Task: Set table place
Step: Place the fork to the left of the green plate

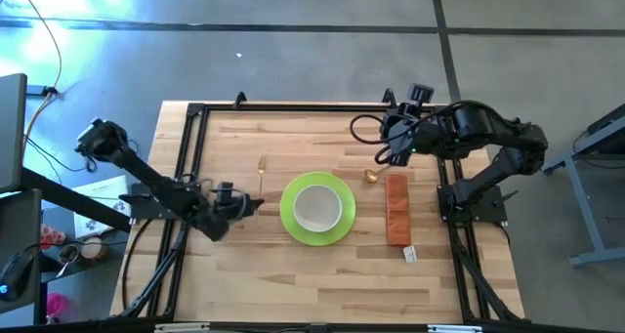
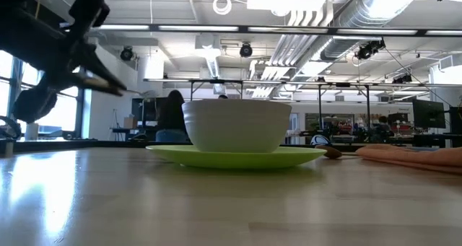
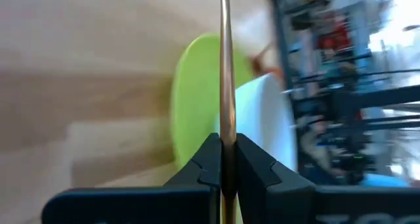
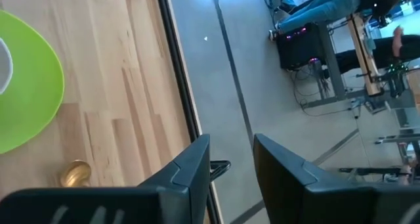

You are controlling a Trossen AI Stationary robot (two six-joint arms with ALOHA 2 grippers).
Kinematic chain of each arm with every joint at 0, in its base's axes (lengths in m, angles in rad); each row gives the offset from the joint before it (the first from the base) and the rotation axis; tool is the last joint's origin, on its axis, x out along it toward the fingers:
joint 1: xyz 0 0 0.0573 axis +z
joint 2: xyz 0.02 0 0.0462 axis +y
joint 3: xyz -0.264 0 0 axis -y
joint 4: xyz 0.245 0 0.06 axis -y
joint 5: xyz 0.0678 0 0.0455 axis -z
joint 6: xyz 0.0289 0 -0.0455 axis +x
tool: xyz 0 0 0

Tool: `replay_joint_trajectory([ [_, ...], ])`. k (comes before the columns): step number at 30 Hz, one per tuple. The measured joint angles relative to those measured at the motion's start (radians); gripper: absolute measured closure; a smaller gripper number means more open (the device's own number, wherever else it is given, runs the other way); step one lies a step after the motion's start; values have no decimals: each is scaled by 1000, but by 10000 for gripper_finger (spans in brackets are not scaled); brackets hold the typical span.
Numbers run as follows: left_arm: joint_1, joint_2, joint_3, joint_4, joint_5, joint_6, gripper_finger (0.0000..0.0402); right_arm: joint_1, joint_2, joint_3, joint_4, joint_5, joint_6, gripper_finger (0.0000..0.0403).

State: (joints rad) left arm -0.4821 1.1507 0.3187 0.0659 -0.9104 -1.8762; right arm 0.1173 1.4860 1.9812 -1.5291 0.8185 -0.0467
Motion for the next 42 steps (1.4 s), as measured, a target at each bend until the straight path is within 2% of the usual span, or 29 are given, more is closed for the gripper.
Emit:
replay_joint_trajectory([
  [6, -4, 241, 92, -55, 158, -147, 392, 0, 0, 0, 0, -8, 5, 293],
  [10, -3, 321, 149, -113, 215, -180, 392, 0, 0, 0, 0, -29, 4, 293],
  [16, -3, 349, 200, -197, 238, -201, 392, 0, 0, 0, -1, -36, -5, 293],
  [26, -3, 413, 220, -239, 266, -275, 392, 0, 0, 0, -6, -38, -24, 293],
  [34, -2, 506, 319, -325, 267, -278, 392, 0, 0, 0, -7, -39, -40, 293],
  [42, -1, 529, 357, -384, 288, -278, 392, 1, 0, 0, -5, -39, -41, 293],
])
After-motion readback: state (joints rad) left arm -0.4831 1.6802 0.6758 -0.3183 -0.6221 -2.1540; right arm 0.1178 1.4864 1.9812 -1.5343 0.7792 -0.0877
